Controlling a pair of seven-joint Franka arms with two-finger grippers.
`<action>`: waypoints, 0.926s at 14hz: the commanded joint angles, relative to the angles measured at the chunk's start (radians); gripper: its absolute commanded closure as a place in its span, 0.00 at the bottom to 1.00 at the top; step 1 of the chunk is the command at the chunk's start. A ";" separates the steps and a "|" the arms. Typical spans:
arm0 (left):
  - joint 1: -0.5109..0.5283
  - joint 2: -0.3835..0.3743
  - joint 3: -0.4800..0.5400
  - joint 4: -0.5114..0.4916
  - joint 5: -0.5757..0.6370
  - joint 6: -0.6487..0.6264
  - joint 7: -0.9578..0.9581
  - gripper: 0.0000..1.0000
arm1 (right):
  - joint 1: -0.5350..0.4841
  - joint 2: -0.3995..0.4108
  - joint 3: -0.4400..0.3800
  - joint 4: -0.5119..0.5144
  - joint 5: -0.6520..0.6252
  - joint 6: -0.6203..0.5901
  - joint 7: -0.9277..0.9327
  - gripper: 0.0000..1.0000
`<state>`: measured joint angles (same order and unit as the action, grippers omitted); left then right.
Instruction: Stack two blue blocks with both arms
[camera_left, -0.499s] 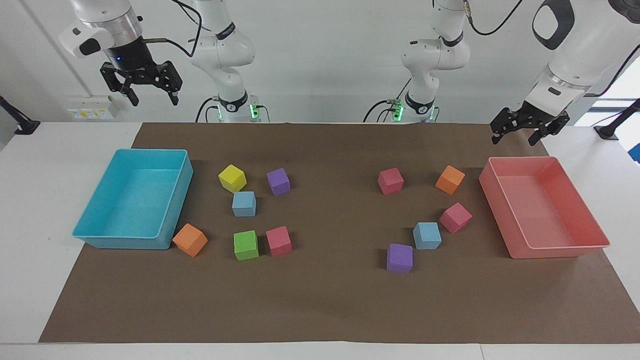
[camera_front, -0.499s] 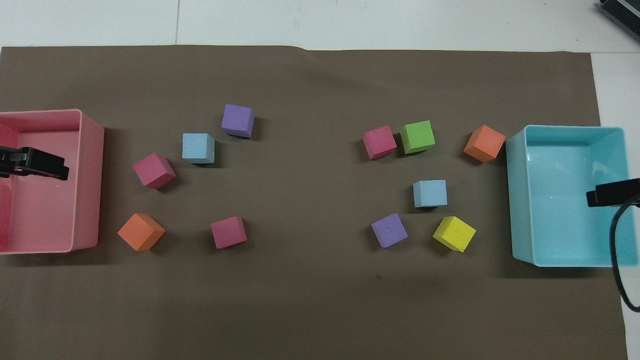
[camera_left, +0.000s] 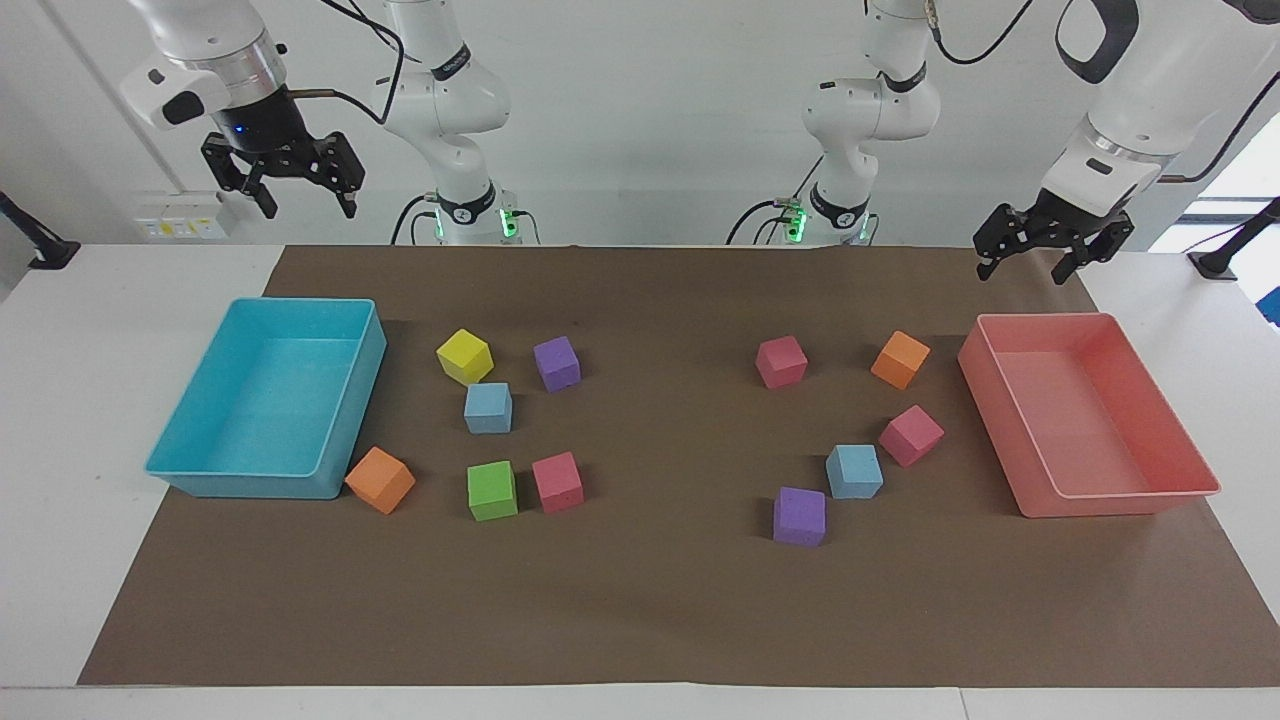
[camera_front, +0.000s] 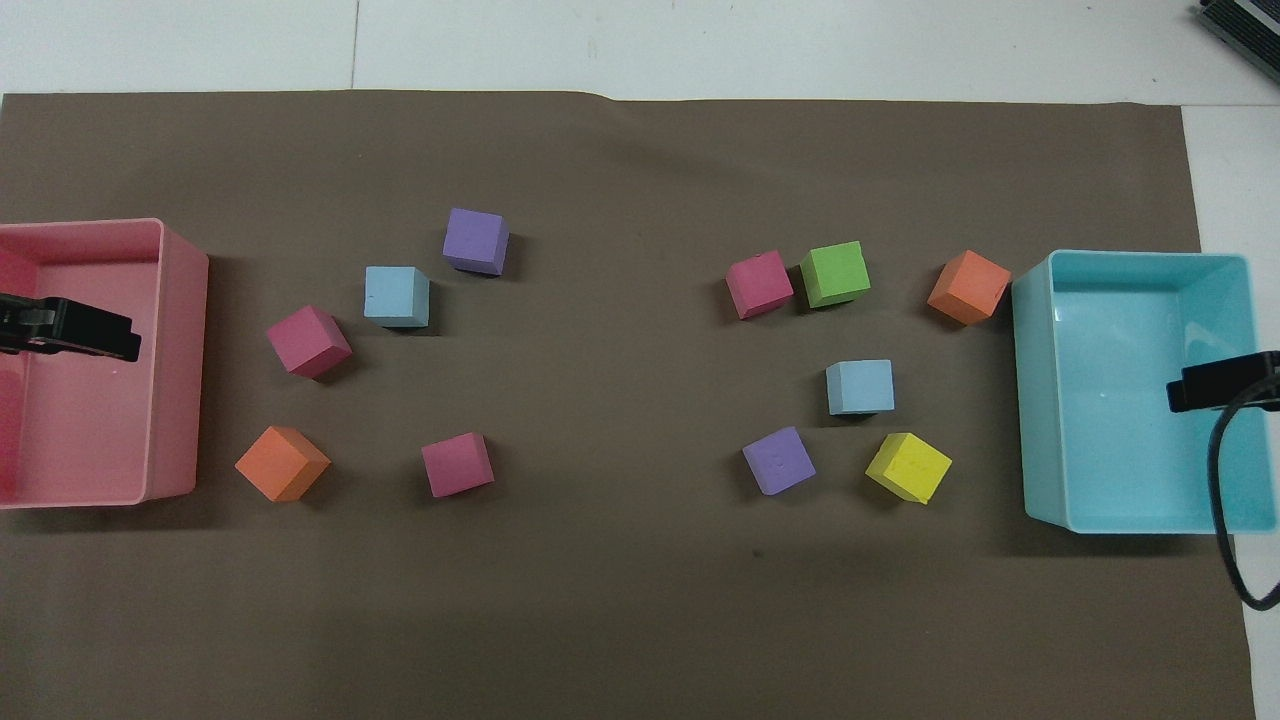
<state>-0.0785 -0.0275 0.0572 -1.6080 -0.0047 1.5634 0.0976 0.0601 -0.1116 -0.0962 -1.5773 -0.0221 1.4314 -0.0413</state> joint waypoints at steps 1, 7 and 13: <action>-0.001 -0.017 0.010 -0.016 -0.001 0.015 0.002 0.00 | 0.004 0.003 0.004 0.010 -0.016 -0.003 0.020 0.00; -0.003 -0.017 0.010 -0.016 -0.001 0.015 0.002 0.00 | 0.004 0.001 0.003 0.008 -0.018 -0.003 0.018 0.00; -0.003 -0.017 0.010 -0.016 -0.001 0.015 0.002 0.00 | 0.004 0.001 0.004 0.007 -0.016 0.009 0.018 0.00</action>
<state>-0.0778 -0.0275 0.0634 -1.6080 -0.0047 1.5636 0.0976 0.0603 -0.1116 -0.0961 -1.5755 -0.0221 1.4337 -0.0413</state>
